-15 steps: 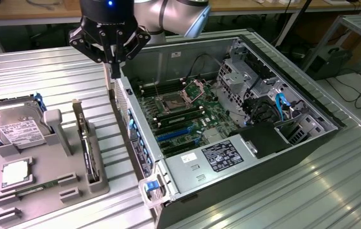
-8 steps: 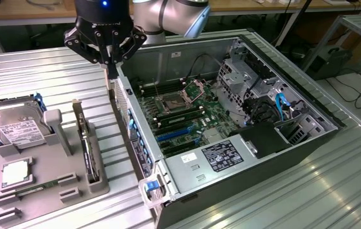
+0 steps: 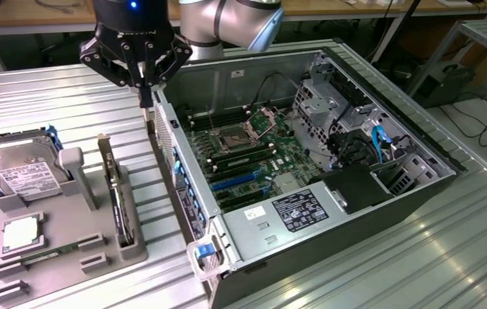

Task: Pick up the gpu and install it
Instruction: 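Reach for the gpu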

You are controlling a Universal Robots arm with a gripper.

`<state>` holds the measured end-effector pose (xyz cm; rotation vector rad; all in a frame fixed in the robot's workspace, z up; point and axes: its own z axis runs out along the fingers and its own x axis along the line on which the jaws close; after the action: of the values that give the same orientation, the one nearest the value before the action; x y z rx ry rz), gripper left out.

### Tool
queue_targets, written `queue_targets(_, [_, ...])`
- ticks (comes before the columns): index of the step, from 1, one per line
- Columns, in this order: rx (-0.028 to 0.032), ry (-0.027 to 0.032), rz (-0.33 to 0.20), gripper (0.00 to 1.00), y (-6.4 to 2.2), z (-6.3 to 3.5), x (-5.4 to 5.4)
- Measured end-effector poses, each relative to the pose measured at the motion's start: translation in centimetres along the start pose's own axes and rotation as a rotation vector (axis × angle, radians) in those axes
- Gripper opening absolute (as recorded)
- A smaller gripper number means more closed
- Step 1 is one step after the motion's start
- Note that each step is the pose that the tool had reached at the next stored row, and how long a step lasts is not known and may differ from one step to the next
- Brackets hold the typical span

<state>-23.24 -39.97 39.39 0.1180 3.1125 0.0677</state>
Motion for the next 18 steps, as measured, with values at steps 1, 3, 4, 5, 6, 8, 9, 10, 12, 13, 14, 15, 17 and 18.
queue_targets(1, [0.0,0.0,0.0,0.11,-0.01,0.0,0.1])
queue_targets(3, [0.0001,0.0,0.0,0.11,-0.02,-0.01,0.2])
queue_targets(4, [0.0,0.0,0.0,0.11,-0.02,-0.01,0.3])
queue_targets(5, [0.0,0.0,0.0,0.11,-0.03,-0.01,0.4])
queue_targets(6, [0.0,0.0,0.0,0.11,-0.03,-0.01,0.4])
queue_targets(8, [0.0,0.0,0.0,0.11,-0.04,-0.02,0.6])
queue_targets(9, [0.0001,0.0,0.0,0.11,-0.05,-0.02,0.6])
queue_targets(10, [0.0,0.0,0.0,0.11,-0.06,-0.02,0.7])
queue_targets(12, [0.0,0.0,0.0,0.11,-0.06,-0.02,0.9])
queue_targets(13, [0.0,0.0,0.0,0.11,-0.07,-0.03,0.9])
queue_targets(14, [0.0001,0.0,0.0,0.11,-0.08,-0.03,1.0])
queue_targets(15, [0.0,0.0,0.0,0.11,-0.08,-0.03,1.1])
queue_targets(17, [0.0,0.0,0.0,0.11,-0.09,-0.03,1.2])
queue_targets(18, [0.0,0.0,0.0,0.11,-0.1,-0.04,1.3])
